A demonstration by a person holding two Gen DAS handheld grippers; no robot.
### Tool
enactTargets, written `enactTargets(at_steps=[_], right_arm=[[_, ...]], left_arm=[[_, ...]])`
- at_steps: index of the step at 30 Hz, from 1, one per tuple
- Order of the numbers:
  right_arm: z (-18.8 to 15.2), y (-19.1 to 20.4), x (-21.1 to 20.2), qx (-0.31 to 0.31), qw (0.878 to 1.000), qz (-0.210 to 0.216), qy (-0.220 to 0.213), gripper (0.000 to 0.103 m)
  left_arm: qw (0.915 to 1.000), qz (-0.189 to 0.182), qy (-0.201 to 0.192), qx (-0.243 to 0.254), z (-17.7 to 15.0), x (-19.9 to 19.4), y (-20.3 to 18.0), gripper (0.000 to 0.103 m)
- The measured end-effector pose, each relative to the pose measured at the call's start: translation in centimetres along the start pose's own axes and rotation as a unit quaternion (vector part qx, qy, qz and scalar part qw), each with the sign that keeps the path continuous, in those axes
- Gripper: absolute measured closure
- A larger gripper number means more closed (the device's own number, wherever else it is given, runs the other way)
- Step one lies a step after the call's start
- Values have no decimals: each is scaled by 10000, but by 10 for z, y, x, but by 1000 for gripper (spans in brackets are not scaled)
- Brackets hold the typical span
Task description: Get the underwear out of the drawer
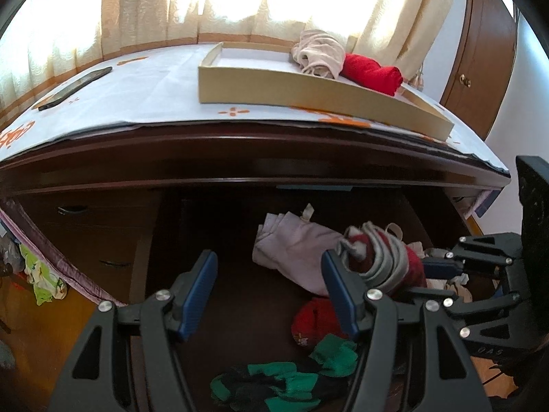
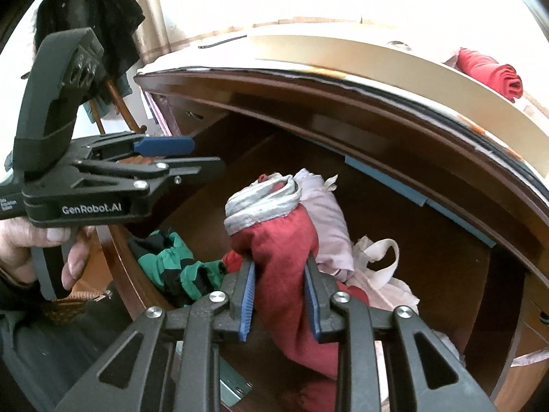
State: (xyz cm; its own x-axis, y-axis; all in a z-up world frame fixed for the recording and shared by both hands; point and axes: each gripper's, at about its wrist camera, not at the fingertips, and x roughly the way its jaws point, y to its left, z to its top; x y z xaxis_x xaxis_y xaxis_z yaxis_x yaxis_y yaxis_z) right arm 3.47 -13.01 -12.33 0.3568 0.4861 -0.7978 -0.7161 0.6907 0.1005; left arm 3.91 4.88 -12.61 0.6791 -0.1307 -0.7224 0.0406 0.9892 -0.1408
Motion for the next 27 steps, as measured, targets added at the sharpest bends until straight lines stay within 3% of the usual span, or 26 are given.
enactTargets(at_steps=[15,23,27], right_arm=[[-10,-43,-58,725,9942,-185,-775,78],[-12,-67,-61,997,9909,-321,-847,80],[-12,-70,-52,1050,9908,-257,-812,81]], left_arm=[[9977,-62,341,577,4,22,-42,40],[9932,24,583,1008,15,38,-61,40],[9881,-98,888,1249,19,50,-72,40]])
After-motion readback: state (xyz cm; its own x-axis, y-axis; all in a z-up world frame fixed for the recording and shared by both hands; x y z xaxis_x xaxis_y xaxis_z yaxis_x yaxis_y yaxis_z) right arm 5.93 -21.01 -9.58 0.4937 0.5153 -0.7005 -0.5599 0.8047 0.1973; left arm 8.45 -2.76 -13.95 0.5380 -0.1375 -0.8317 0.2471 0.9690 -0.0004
